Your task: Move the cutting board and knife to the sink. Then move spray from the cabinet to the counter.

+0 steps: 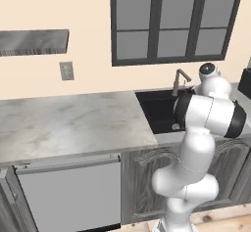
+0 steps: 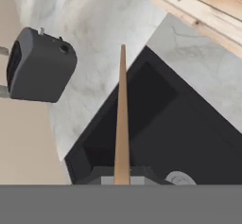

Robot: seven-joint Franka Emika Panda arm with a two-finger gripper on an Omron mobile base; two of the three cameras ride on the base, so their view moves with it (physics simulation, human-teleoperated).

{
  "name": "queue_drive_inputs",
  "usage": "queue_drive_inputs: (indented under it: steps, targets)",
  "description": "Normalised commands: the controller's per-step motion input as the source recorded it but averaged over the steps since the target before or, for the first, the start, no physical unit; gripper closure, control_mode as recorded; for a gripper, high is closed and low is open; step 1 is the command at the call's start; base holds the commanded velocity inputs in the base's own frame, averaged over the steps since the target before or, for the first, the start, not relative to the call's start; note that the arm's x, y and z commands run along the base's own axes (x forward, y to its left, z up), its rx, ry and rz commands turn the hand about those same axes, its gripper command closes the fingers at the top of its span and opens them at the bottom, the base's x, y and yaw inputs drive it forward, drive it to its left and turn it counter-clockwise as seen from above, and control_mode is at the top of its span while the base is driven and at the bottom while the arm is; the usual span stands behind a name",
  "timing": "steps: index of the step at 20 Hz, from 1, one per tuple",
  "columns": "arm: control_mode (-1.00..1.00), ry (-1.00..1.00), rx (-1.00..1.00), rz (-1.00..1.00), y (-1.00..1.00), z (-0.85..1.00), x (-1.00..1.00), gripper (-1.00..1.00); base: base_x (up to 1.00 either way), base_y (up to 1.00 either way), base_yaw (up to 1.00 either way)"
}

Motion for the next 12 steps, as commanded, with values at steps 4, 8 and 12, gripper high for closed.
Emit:
queue_drive_inputs:
  steps: [4,8,12]
  targets:
    - [-1.0,0.01,0.02,-0.09,0.36,-0.69,0.19,1.0,0.0,0.0,0.0]
    - [-1.0,0.0,0.0,-0.02,0.52,-0.51,0.19,1.0,0.0,0.0,0.0]
    - [-1.0,0.0,0.0,0.01,0.55,-0.42,0.43,1.0,0.0,0.0,0.0]
